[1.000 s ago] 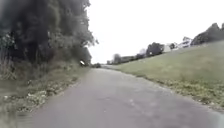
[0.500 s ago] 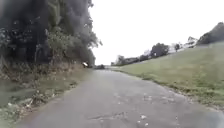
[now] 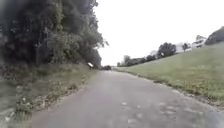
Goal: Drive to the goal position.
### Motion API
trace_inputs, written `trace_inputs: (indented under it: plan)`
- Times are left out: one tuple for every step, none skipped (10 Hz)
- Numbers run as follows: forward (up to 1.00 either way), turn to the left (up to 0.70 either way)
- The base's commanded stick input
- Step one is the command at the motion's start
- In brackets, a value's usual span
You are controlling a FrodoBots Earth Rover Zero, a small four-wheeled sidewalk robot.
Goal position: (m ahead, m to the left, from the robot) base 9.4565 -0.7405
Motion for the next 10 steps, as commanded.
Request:
trace_inputs:
  plan:
    - [1.0,0.0]
    - [1.0,0.0]
    - [1.0,0.0]
    - [1.0,0.0]
    - [1.0,0.0]
    - [1.0,0.0]
    - [1.0,0.0]
    - [1.0,0.0]
    - [1.0,0.0]
    - [1.0,0.0]
